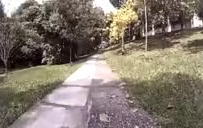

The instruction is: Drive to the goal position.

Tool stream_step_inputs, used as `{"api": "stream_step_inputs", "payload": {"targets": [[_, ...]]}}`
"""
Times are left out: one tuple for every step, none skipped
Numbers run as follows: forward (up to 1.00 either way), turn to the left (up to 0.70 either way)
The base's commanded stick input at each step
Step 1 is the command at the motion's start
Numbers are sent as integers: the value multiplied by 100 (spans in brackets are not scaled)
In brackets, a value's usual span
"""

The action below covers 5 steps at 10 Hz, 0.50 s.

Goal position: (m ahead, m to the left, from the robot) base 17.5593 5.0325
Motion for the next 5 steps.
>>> {"api": "stream_step_inputs", "payload": {"targets": [[45, 1], [45, 3], [45, 10], [45, 22], [45, 27]]}}
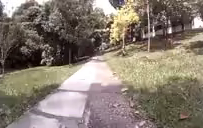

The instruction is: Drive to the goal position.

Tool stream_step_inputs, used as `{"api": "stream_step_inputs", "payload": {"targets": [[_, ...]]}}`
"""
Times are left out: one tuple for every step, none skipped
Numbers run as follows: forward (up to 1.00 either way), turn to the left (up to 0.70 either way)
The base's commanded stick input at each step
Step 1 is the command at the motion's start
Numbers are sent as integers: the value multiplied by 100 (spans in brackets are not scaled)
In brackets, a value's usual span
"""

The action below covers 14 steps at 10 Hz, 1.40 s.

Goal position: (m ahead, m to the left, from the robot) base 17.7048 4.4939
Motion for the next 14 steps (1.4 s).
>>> {"api": "stream_step_inputs", "payload": {"targets": [[45, 27], [45, 27], [45, 27], [45, 13], [45, 0], [45, 0], [45, 0], [45, 0], [45, 0], [45, 0], [45, 0], [45, 0], [45, 0], [45, 0]]}}
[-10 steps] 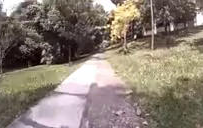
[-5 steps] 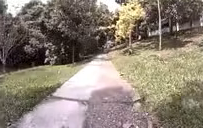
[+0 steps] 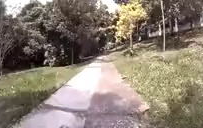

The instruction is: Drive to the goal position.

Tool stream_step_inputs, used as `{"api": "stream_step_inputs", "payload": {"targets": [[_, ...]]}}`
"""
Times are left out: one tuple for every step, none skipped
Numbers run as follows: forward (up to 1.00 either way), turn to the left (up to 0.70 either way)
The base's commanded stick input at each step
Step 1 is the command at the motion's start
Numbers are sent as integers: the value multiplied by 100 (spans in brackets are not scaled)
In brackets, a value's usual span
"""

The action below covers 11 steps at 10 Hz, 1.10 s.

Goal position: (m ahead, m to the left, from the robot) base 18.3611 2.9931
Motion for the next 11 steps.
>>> {"api": "stream_step_inputs", "payload": {"targets": [[45, 0], [45, 0], [45, 0], [45, 0], [45, 0], [45, 0], [45, 0], [45, 0], [45, 0], [45, 0], [45, 0]]}}
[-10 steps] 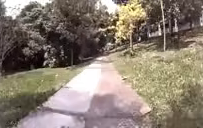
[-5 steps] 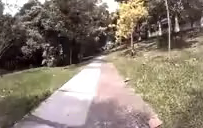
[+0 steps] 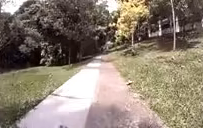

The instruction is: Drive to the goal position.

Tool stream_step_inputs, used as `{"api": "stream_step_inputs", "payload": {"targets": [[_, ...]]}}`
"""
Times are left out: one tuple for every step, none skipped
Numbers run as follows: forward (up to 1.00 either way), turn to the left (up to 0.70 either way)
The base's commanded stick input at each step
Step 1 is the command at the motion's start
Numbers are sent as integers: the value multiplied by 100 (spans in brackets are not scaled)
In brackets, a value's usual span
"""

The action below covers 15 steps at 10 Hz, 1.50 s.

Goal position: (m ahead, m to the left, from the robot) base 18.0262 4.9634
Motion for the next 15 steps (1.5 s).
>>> {"api": "stream_step_inputs", "payload": {"targets": [[45, 0], [45, 0], [45, 0], [45, 0], [45, 0], [45, 0], [45, 0], [45, 0], [45, 0], [45, 0], [45, 0], [45, 0], [45, 0], [45, 0], [45, 0]]}}
